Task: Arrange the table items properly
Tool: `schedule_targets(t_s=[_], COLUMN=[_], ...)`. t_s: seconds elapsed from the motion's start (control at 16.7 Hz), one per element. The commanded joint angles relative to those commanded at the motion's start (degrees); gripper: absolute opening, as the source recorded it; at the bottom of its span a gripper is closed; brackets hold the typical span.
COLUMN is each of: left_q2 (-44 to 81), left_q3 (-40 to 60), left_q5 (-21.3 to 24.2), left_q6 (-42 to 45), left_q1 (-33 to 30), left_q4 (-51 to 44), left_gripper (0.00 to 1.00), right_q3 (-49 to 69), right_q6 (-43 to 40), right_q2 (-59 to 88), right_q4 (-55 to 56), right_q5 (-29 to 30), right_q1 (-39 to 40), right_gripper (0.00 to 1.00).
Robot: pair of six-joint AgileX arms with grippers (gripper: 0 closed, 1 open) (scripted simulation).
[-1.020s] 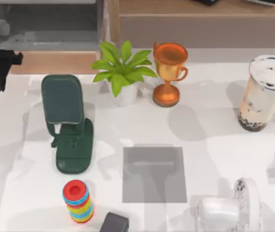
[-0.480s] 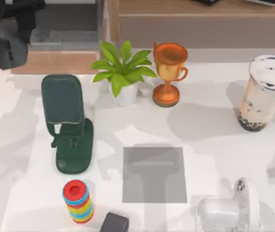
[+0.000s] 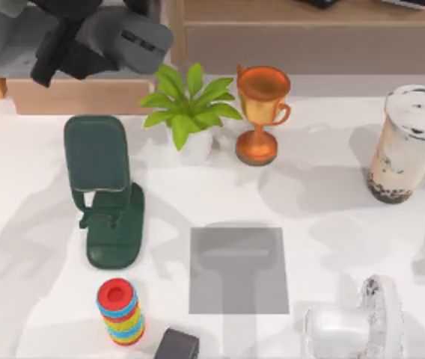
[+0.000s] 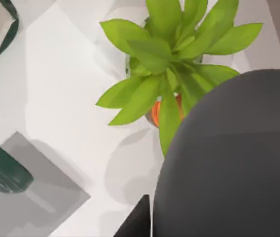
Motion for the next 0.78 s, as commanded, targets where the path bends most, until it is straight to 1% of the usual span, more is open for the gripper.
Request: schedule_targets(t_s=[0.24,0.42,0.6,0.78], left_q2=[0.3,2.8,6.2,9.4], left_q3=[-3.5,-6.6,-9.7,-12.3], left_q5=[1.6,1.6,0.7,-1.3], left_q6=[-36.5,-62.1,-85.7,-107.0], left_q1=[-8.0,-13.4,-18.0,-21.4], left_q4=[0.6,0.9,1.5,2.8], left_gripper=[0.0,0.0,0.0,0.0], right_q3=[0.0,0.0,0.0,0.0], right_q6=[0.0,0.0,0.0,0.0], right_q2=[0.0,0.0,0.0,0.0], right_q4=[0.0,0.0,0.0,0.0], right_q5=[0.0,0.0,0.0,0.0], right_q1=[0.0,0.0,0.0,0.0], right_gripper=[1.0,1.0,1.0,1.0])
